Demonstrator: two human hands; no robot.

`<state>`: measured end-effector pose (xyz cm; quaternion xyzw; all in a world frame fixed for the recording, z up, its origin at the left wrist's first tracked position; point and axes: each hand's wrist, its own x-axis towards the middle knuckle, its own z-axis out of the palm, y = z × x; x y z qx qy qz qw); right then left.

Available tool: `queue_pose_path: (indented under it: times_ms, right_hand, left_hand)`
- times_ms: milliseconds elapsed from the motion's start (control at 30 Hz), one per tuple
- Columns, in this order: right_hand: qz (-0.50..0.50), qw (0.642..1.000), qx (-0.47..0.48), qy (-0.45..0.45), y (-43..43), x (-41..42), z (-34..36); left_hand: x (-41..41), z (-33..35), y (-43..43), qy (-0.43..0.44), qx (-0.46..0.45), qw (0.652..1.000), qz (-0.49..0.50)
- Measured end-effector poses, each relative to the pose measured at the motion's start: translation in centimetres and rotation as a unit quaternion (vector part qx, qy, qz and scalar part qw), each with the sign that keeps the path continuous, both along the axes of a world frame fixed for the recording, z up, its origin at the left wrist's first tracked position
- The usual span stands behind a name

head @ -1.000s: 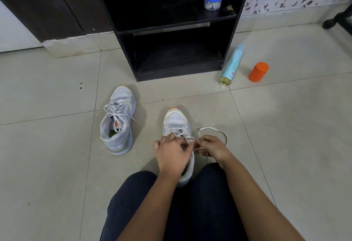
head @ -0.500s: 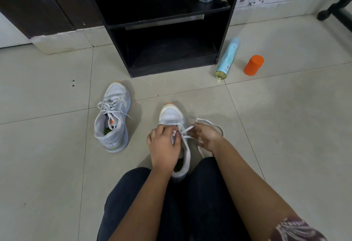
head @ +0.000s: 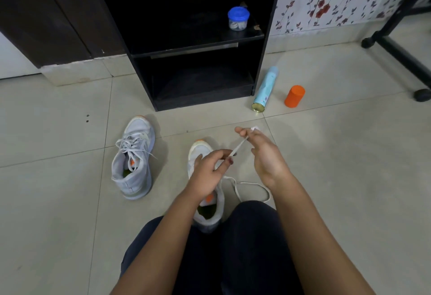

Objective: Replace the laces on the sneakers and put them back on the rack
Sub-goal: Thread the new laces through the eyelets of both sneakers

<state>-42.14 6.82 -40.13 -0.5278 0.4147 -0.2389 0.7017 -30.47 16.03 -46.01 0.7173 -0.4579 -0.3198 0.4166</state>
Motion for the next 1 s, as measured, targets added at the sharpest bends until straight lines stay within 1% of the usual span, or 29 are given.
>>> queue_pose_path:
  times_ms: [67, 167, 200, 267, 367, 467, 567, 667, 800, 933, 1000]
  right_hand:
    - [0.016, 0.999, -0.029, 0.0, -0.2, -0.3, 1.8]
    - [0.018, 0.999, -0.049, -0.01, -0.1, -0.8, 3.9]
    - [0.013, 0.999, -0.046, -0.024, -0.1, -1.0, 4.2]
    - [0.006, 0.998, -0.034, -0.056, 0.1, -1.5, 5.0]
    - [-0.014, 0.994, -0.027, -0.103, 0.2, -2.2, 6.2]
    - [-0.033, 0.99, -0.037, -0.129, 0.1, -2.8, 7.2]
    - [-0.04, 0.988, -0.045, -0.14, 0.3, -3.4, 7.8]
    - [-0.04, 0.991, -0.07, -0.105, 0.5, -3.8, 7.5]
    - [-0.045, 0.989, -0.045, -0.134, 0.7, -4.1, 7.2]
    - [-0.065, 0.983, 0.006, -0.173, 1.1, -4.1, 6.9]
    - [-0.051, 0.982, 0.012, -0.184, 1.4, -4.1, 6.8]
  left_hand:
    - [-0.8, 1.9, -0.5, 0.05, -0.036, 0.998, -0.018]
    - [-1.7, 5.4, -1.5, 0.14, -0.106, 0.984, 0.006]
    - [-1.8, 6.2, -1.7, 0.155, -0.126, 0.98, 0.016]
    - [-1.6, 7.3, -1.6, 0.153, -0.147, 0.977, 0.031]
    - [-0.9, 7.0, -0.3, 0.101, -0.126, 0.986, 0.05]
    - [-0.2, 5.0, 1.4, 0.042, -0.099, 0.992, 0.06]
    - [-0.2, 2.9, 2.9, -0.071, -0.06, 0.993, 0.079]
    - [-0.8, 1.3, 4.0, -0.181, 0.008, 0.978, 0.106]
    - [-1.2, 0.0, 4.5, -0.268, 0.1, 0.953, 0.099]
    - [-1.1, -1.2, 4.8, -0.32, 0.175, 0.928, 0.079]
    - [-1.1, -1.8, 5.1, -0.334, 0.202, 0.918, 0.067]
